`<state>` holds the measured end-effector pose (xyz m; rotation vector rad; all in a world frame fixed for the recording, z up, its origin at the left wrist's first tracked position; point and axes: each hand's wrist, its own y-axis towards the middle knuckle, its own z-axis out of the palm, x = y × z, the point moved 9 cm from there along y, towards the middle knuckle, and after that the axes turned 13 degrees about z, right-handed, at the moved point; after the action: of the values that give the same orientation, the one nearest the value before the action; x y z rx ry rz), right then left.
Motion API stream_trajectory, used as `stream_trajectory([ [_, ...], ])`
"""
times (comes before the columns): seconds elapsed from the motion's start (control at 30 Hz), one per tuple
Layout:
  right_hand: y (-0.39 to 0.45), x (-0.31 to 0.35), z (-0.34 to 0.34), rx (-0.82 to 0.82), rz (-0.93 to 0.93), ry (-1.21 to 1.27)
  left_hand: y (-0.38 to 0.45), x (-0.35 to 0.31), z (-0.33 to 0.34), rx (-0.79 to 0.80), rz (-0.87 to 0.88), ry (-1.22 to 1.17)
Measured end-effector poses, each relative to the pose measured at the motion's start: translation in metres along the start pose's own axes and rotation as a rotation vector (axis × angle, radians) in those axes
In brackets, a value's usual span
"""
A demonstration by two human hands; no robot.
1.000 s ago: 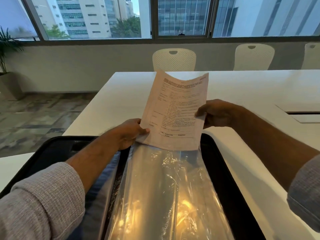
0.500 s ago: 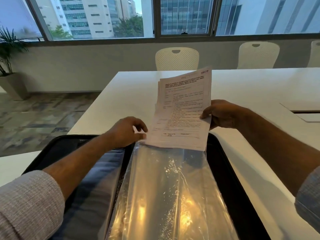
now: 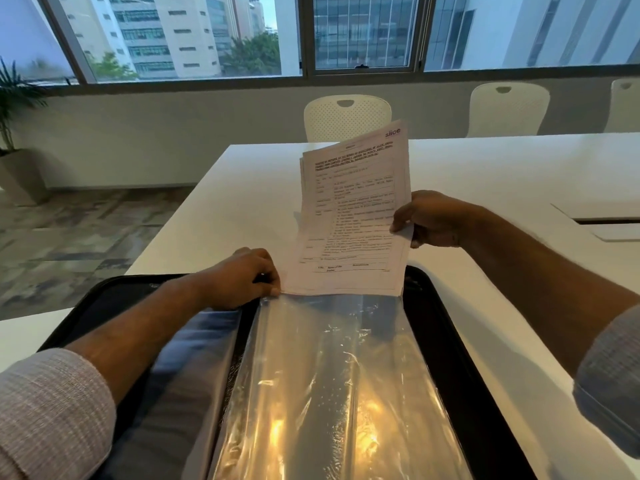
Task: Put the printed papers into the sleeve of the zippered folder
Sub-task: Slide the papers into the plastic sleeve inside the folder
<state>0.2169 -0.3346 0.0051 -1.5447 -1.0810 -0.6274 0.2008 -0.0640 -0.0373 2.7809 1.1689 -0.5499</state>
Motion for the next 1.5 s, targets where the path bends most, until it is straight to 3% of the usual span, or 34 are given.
stream_trajectory([
  [0.4,0.017,0.032,0.013,-0.055,-0.045,-0.018,0.001,0.002,-0.003,-0.105,-0.072,-0.124],
  [0.73,0.013,0.023,0.036,0.145,-0.017,-0.042,0.006,0.001,0.006,-0.195,-0.117,-0.206],
  [1.13,0.000,-0.027,0.034,0.310,0.062,0.058,0.016,0.001,0.014,-0.204,-0.183,-0.127],
  [1.2,0.000,-0.030,0.034,0.316,0.065,0.077,0.016,0.004,0.014,-0.229,-0.215,-0.201],
  [1.5,-0.005,-0.035,0.031,0.304,0.022,0.259,0.008,0.019,0.001,-0.607,-0.448,-0.825],
])
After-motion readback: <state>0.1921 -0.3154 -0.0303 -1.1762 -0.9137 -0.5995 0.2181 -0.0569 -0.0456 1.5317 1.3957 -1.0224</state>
